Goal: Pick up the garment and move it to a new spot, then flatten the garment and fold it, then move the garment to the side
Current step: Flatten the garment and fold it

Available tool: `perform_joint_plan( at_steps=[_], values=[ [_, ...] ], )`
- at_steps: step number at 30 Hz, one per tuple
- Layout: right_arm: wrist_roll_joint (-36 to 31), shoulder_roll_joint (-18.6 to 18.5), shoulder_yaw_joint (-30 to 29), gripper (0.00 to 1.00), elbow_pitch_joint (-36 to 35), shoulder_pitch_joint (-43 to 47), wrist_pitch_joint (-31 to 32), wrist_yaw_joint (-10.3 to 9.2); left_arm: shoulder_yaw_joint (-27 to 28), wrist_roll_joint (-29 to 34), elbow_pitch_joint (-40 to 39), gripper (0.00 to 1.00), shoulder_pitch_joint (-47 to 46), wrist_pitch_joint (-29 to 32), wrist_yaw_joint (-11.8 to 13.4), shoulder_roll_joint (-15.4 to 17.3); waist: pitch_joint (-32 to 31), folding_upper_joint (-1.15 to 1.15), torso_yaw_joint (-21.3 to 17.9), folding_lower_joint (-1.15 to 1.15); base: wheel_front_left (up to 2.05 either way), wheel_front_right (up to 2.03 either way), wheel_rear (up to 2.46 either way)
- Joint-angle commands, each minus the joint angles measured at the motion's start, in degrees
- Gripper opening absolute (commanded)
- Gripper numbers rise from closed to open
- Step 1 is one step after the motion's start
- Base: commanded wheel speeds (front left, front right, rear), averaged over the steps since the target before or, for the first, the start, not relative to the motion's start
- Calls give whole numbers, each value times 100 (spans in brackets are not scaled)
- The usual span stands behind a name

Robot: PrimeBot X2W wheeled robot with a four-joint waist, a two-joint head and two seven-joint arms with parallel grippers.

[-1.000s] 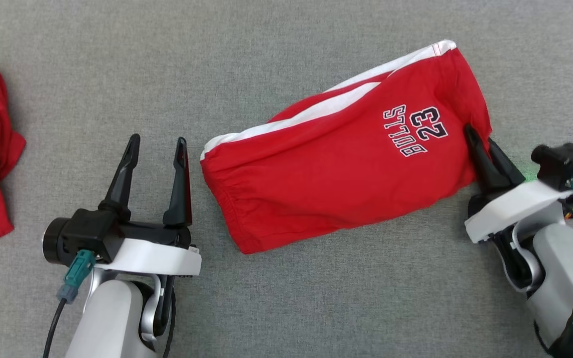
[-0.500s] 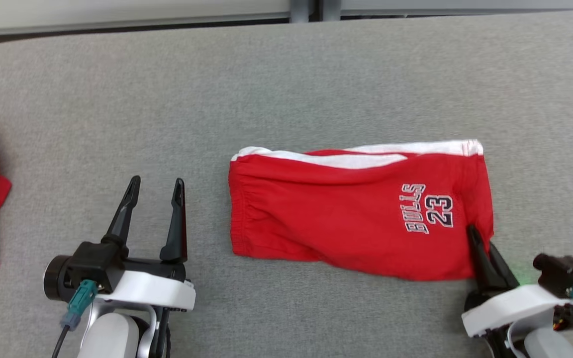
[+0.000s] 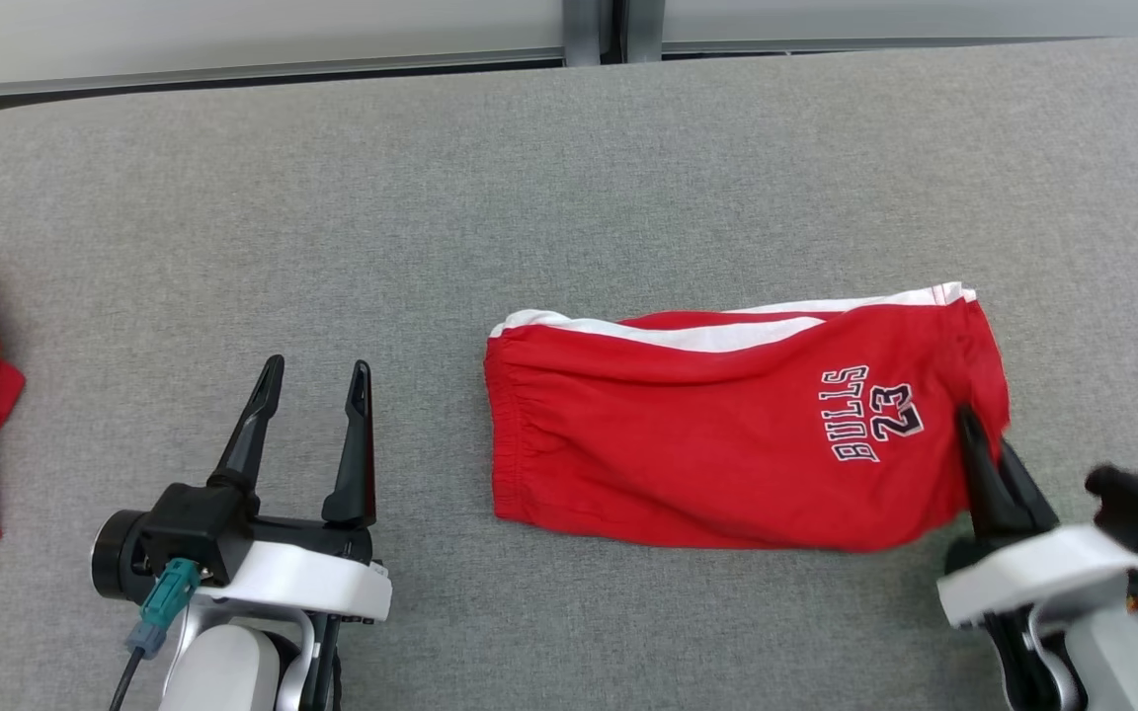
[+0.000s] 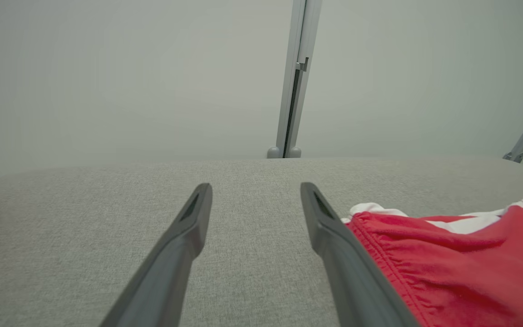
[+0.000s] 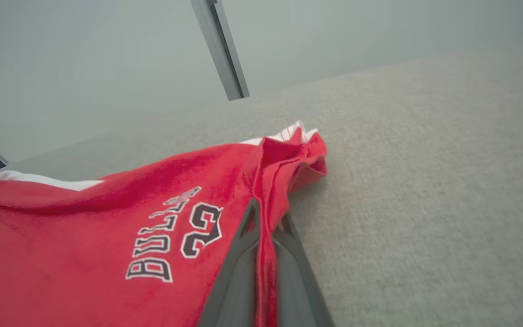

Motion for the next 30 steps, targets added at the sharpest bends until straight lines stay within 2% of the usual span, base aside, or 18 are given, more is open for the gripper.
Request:
perform_joint_plan(
  at_steps=[1,7,10,16,21,22,23,24,30],
  values=[
    [-96,-28,52,0,-214,-198,64,-3,7,-11,-5,100,-45,-10,-4,34,-21,0,28,0,0,0,0],
    [-405,165,775,0,-1216,-771,775,-3,-8,-51,-13,100,-59,-9,12,18,-72,0,148,0,0,0,0],
    [-410,366,1319,0,-1416,-1046,1109,-3,-41,-62,-19,100,-122,-9,8,7,-48,0,246,0,0,0,0],
    [-126,774,2504,0,-1025,-1441,1335,-3,-128,-111,-5,100,-204,-10,28,-18,75,0,468,0,0,0,0],
    [57,928,2929,0,-366,-1641,1215,-3,-184,-150,0,100,-294,-10,55,-27,177,0,559,0,0,0,0],
    [67,932,2982,34,-253,-1672,1179,-3,-189,-153,1,100,-301,-10,60,-30,185,0,559,0,0,0,0],
    [83,936,3029,75,-161,-1702,1143,-3,-193,-156,3,100,-305,-10,65,-31,196,0,556,0,0,0,0],
    [120,945,3078,100,-124,-1735,1073,-3,-194,-159,6,100,-308,-10,78,-32,202,0,553,0,0,0,0],
    [134,811,3348,100,-277,-1960,533,-3,-168,-112,23,100,-313,-10,98,-33,201,0,478,0,0,0,0]
  ],
)
